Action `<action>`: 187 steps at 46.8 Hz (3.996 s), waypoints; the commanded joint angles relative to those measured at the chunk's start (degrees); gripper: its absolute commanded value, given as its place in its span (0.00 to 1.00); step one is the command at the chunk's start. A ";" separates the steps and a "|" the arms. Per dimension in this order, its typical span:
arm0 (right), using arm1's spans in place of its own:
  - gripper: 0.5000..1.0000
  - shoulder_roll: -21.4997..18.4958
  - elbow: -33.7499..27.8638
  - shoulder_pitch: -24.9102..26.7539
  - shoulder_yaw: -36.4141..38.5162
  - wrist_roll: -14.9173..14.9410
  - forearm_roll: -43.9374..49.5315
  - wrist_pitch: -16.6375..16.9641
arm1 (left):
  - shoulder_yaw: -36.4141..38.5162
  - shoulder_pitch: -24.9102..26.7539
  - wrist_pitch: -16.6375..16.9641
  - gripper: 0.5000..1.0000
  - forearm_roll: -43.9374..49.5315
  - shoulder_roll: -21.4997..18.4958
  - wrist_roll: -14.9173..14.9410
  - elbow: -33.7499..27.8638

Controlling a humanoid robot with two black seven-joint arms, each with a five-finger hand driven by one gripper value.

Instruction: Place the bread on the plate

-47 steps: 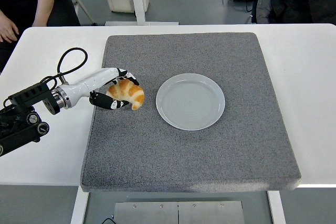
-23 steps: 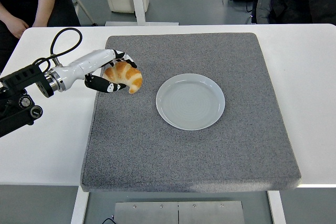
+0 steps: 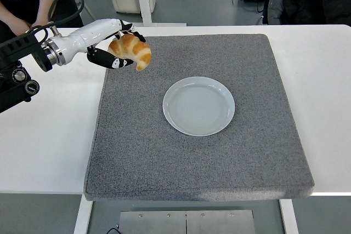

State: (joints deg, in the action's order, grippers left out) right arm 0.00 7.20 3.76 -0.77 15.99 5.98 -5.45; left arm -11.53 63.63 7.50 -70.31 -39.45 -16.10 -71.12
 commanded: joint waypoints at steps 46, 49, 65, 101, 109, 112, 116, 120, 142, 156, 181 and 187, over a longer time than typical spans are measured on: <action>1.00 0.00 0.10 0.99 0.07 0.00 0.00 0.00 | 5.29 3.17 -3.45 0.00 0.35 24.68 1.69 11.35; 1.00 0.00 0.10 0.99 -0.02 0.00 0.00 0.00 | 5.38 2.73 -3.45 0.00 0.35 24.77 1.69 11.44; 1.00 0.00 0.10 1.08 -0.02 0.00 0.00 0.09 | 5.55 -1.05 -3.45 0.00 -0.27 25.91 1.33 12.93; 1.00 0.00 0.10 0.81 -0.02 0.00 0.00 0.00 | 5.47 -3.07 -3.45 0.00 0.26 30.84 1.25 18.65; 1.00 0.00 0.10 0.73 -0.02 0.00 0.00 0.00 | 5.47 -3.07 -3.45 0.00 0.52 31.01 1.42 19.61; 1.00 0.00 0.10 0.73 -0.02 0.00 0.00 0.00 | 5.38 -3.07 -3.45 0.00 0.61 31.01 1.42 19.88; 1.00 0.00 0.10 0.73 0.07 0.00 0.00 0.00 | 5.38 -3.16 -3.45 0.00 0.61 31.01 1.42 19.88; 1.00 0.00 0.10 0.73 -0.02 0.00 0.00 0.00 | 5.38 -3.68 -3.45 0.00 0.61 31.01 1.33 19.88; 1.00 0.00 0.10 0.73 -0.02 0.00 0.00 0.09 | 5.38 -3.86 -3.72 0.51 6.23 30.84 1.33 19.88; 1.00 0.00 0.10 0.73 -0.02 0.00 0.00 0.09 | 5.38 -3.95 -3.98 0.67 6.32 30.84 1.33 19.88; 1.00 0.00 0.10 0.55 -0.02 0.00 0.00 0.09 | 4.59 1.58 -4.24 0.74 18.53 30.66 2.04 19.79; 1.00 0.00 0.10 0.55 -0.02 0.00 0.00 0.09 | 4.50 5.01 -4.86 0.74 24.24 29.96 2.13 19.79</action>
State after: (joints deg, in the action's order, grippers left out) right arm 0.00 7.29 4.30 -0.79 16.00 5.98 -5.36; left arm -6.95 67.07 3.03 -48.55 -9.04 -14.03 -51.34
